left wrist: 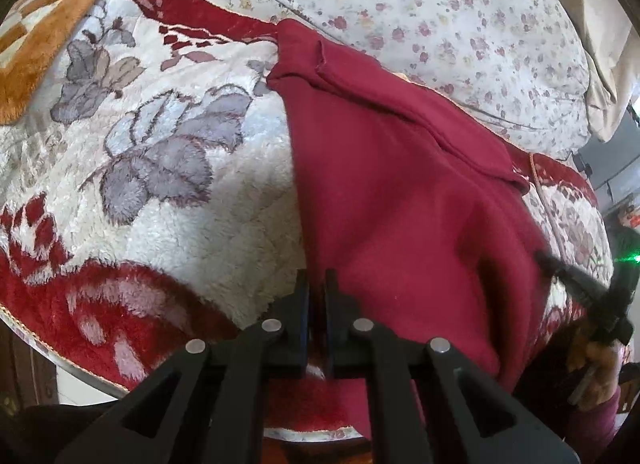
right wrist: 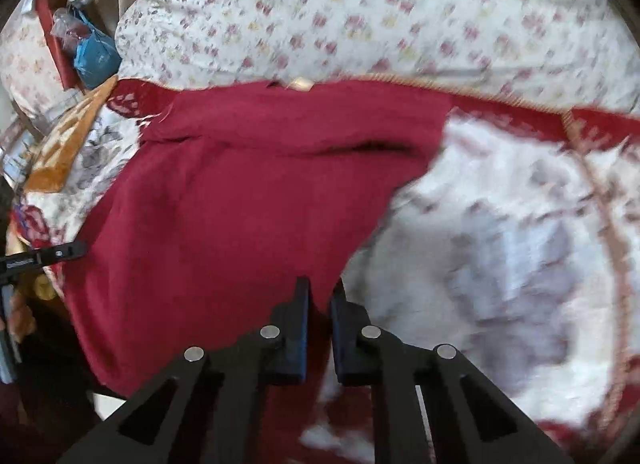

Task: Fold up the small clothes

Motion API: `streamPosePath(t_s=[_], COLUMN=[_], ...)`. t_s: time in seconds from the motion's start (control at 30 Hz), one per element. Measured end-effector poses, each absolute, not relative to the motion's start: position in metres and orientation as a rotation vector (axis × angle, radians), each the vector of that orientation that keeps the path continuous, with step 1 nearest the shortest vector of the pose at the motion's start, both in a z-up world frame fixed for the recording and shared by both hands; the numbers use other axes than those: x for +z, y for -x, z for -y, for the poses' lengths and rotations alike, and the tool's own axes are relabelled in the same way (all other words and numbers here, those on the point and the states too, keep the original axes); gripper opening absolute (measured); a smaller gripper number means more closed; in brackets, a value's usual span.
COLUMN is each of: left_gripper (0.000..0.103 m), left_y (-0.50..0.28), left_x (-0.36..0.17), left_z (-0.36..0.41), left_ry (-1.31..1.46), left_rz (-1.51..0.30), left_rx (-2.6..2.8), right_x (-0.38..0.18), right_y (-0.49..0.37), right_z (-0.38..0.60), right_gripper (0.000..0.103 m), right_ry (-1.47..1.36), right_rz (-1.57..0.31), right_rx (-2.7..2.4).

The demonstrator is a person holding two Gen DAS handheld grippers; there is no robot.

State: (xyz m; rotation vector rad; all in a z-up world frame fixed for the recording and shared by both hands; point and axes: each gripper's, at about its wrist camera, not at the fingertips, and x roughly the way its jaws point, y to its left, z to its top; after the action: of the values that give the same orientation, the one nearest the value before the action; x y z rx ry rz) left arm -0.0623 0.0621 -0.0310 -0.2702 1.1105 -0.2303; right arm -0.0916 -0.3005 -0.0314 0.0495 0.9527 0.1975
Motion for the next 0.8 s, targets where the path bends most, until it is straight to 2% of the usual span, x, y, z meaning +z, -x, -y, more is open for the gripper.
streamPosePath(t_s=[0.1, 0.13, 0.17, 0.2, 0.23, 0.27, 0.3, 0.37, 0.53, 0.63, 0.7, 0.73, 0.77, 0.8], left_gripper=[0.011, 0.019, 0.035, 0.045, 0.065, 0.074, 0.074, 0.075, 0.075, 0.075, 0.070, 0.056, 0.035, 0.024], left_y=[0.065, 0.067, 0.070, 0.074, 0.079, 0.086, 0.091, 0.100, 0.112, 0.114, 0.112, 0.112, 0.112, 0.112], left_x=[-0.030, -0.030, -0.030, -0.029, -0.028, -0.026, -0.026, -0.029, -0.050, -0.052, -0.055, -0.058, -0.061, -0.062], left_z=[-0.061, -0.061, -0.059, -0.058, -0.057, -0.056, -0.056, -0.051, -0.035, -0.029, -0.025, -0.022, -0.018, -0.011], left_ry=[0.282, 0.283, 0.279, 0.273, 0.273, 0.283, 0.290, 0.280, 0.254, 0.262, 0.358, 0.391, 0.381, 0.296], left_rz=[-1.118, -1.120, -1.118, -1.114, -1.105, -1.089, -1.084, -1.099, -1.152, -1.106, -1.094, -1.111, -1.132, -1.136], left_rx=[-0.239, -0.239, -0.245, -0.247, -0.246, -0.251, -0.258, -0.273, -0.270, -0.256, -0.323, -0.350, -0.358, -0.336], right_x=[-0.033, -0.036, -0.039, -0.039, -0.038, -0.035, -0.033, -0.029, -0.031, -0.040, -0.046, -0.048, -0.050, -0.051], right_y=[0.084, 0.082, 0.082, 0.085, 0.089, 0.094, 0.099, 0.111, 0.138, 0.148, 0.152, 0.153, 0.153, 0.153], right_z=[0.315, 0.316, 0.316, 0.315, 0.316, 0.316, 0.318, 0.319, 0.308, 0.308, 0.312, 0.314, 0.317, 0.319], right_gripper=[0.007, 0.007, 0.007, 0.008, 0.009, 0.021, 0.047, 0.071, 0.071, 0.072, 0.072, 0.072, 0.072, 0.072], right_ry=[-0.069, -0.081, -0.101, -0.121, -0.130, -0.145, -0.163, -0.200, -0.171, -0.199, -0.223, -0.233, -0.240, -0.250], right_rz=[-0.971, -0.989, -1.012, -1.019, -1.017, -1.017, -1.017, -1.017, -1.055, -1.088, -1.102, -1.107, -1.111, -1.113], right_rx=[0.137, 0.142, 0.159, 0.176, 0.185, 0.194, 0.209, 0.264, 0.340, 0.364, 0.361, 0.356, 0.349, 0.342])
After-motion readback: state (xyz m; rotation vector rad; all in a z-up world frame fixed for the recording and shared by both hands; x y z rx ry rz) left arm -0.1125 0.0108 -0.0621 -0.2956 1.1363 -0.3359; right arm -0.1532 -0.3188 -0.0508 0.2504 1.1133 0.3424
